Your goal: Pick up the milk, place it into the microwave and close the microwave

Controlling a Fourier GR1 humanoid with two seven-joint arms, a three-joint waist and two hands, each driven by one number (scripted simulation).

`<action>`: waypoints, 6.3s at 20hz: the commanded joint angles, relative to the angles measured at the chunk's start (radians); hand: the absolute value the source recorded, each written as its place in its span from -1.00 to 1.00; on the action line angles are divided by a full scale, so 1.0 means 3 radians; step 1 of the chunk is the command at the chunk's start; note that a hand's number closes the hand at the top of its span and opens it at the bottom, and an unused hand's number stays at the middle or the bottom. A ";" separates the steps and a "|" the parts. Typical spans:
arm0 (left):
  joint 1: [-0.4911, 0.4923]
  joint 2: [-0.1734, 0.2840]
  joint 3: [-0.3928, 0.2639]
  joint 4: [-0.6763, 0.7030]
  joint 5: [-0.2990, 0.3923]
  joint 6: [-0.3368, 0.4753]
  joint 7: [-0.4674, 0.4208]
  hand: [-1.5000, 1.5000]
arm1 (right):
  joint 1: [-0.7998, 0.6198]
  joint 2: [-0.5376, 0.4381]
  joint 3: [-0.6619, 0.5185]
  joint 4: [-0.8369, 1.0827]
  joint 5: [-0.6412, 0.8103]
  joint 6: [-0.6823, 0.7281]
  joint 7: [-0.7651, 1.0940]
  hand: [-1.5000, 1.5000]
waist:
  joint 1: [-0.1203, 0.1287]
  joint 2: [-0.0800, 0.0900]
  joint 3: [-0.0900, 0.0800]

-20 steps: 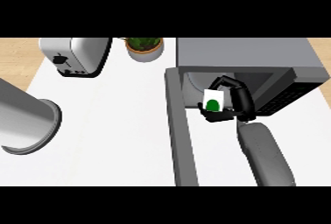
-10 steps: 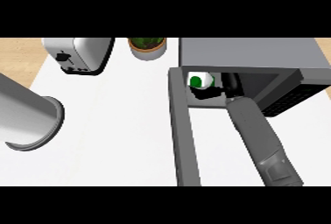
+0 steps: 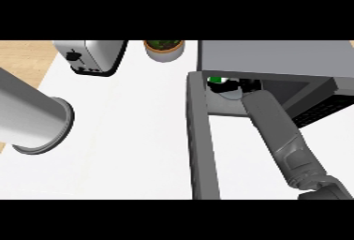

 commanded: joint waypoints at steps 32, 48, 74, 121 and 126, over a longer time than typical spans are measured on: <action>-0.0478 0.0102 -0.0353 0.0381 -0.0498 -0.0146 -0.0022 -1.00 | -0.0415 -0.0483 0.0112 0.0783 0.0511 -0.0946 -0.0135 -1.00 | 0.0225 0.0131 -0.0002; -0.0573 0.0027 -0.0803 0.0383 -0.0552 -0.0413 -0.0007 -1.00 | -0.0242 -0.0349 -0.0505 0.0705 -0.0159 0.0294 -0.0700 -1.00 | 0.0045 0.0021 -0.0008; -0.0833 -0.0176 -0.2436 0.0315 -0.1495 0.0170 0.0318 1.00 | 0.1399 0.0028 -0.0383 -0.0058 -0.0477 0.1664 -0.1249 -1.00 | -0.0307 -0.0132 -0.0026; -0.3587 -0.0175 -0.5173 0.4467 -0.0500 0.3306 -0.1911 1.00 | 0.3909 -0.0728 0.0012 -0.4792 -0.2122 0.3250 0.0425 -1.00 | -0.0778 -0.0005 -0.0048; -0.3836 -0.0175 -0.5118 0.4430 -0.0228 0.3715 -0.1919 1.00 | 0.3793 -0.0862 0.0021 -0.4933 -0.2123 0.3275 0.0560 -1.00 | -0.0874 0.0004 -0.0050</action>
